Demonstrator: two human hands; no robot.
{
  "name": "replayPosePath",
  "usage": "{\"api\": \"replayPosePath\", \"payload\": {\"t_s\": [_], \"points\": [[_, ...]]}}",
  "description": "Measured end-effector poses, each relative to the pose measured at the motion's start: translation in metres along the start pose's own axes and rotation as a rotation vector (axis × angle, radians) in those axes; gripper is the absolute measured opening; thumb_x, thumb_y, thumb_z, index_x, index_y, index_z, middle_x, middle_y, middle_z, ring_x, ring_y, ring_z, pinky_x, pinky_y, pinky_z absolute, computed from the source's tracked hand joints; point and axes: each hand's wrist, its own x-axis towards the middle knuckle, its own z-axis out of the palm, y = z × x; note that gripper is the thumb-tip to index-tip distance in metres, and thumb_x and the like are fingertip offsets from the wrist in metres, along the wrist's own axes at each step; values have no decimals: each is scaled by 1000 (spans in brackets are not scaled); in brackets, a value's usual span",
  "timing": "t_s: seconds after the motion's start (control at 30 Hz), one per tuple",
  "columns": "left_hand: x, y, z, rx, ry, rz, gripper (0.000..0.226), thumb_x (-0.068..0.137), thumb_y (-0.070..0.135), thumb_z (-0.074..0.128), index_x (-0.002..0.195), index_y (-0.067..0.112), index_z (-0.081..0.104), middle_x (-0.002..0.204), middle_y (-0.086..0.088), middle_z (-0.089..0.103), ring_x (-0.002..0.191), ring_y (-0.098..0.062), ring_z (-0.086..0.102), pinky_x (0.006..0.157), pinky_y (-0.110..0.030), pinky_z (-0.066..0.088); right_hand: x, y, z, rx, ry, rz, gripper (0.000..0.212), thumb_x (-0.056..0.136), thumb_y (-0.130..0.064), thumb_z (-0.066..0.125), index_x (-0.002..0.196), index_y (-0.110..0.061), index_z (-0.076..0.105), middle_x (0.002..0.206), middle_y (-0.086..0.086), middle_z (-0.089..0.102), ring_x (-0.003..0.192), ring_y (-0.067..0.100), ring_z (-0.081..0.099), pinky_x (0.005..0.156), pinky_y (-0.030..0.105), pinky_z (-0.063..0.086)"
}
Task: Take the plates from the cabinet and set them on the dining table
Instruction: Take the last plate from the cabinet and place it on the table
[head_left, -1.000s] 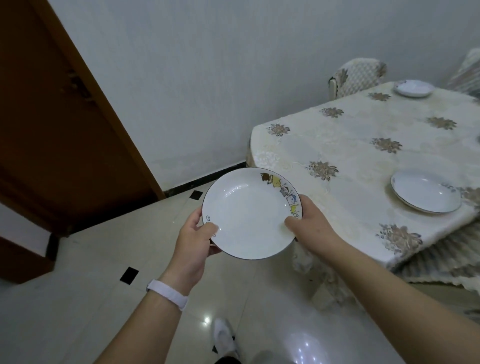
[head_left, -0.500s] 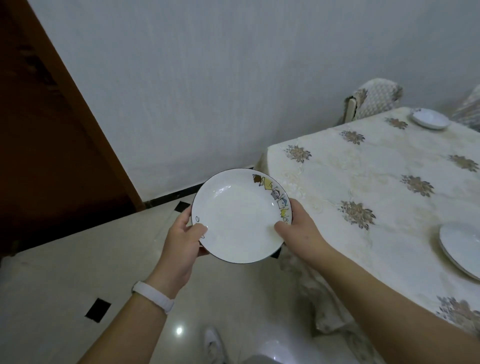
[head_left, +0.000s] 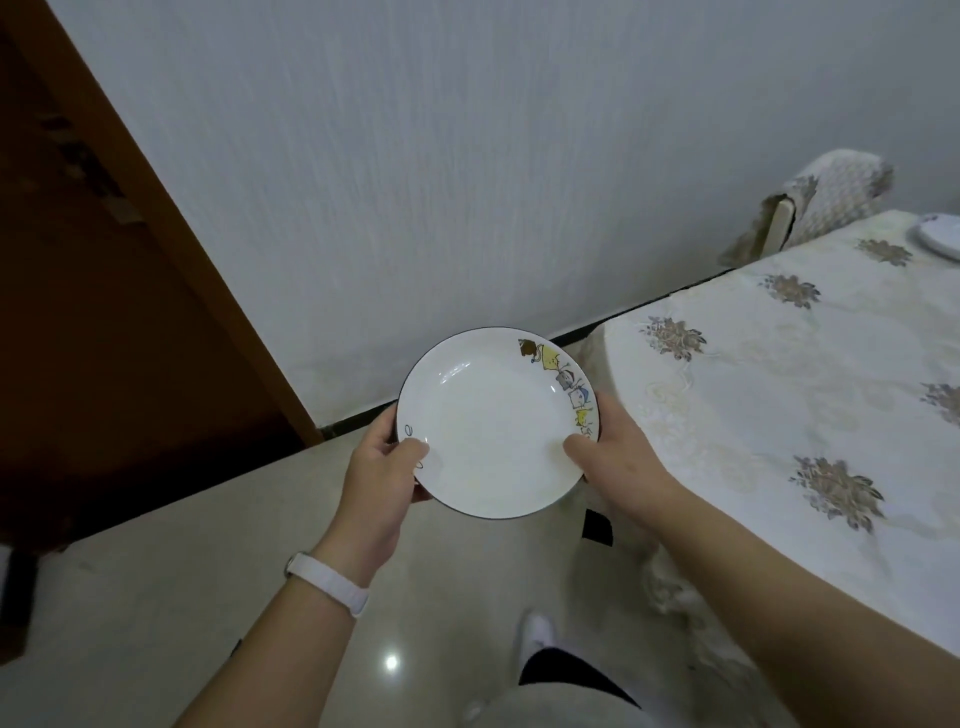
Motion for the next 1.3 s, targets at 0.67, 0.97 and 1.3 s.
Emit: {"api": "replayPosePath", "payload": {"t_s": [0.67, 0.97, 1.3], "points": [[277, 96, 77, 123, -31, -3, 55, 89, -7, 42, 113, 38, 63, 99, 8, 74, 87, -19, 68, 63, -37, 58, 291, -41, -21, 179, 5, 51, 45, 83, -4, 50, 122, -26, 51, 107, -12, 65, 97, 7, 62, 76, 26, 53], [365, 129, 158, 166, -187, 42, 50, 89, -8, 43, 120, 27, 62, 94, 4, 75, 76, -16, 68, 60, -34, 57, 358, -47, -83, 222, 170, 71, 53, 81, -4, 49, 127, -30, 49, 114, -7, 64, 103, 15, 62, 77, 34, 54], [460, 132, 240, 138, -432, -69, 51, 89, -6, 44, 124, 27, 61, 102, 1, 74, 76, -12, 68, 60, -35, 57, 410, -34, -134, 214, 389, 221, 51, 73, -22, 52, 120, -42, 48, 114, -12, 64, 105, 15, 61, 90, 48, 54]]}}
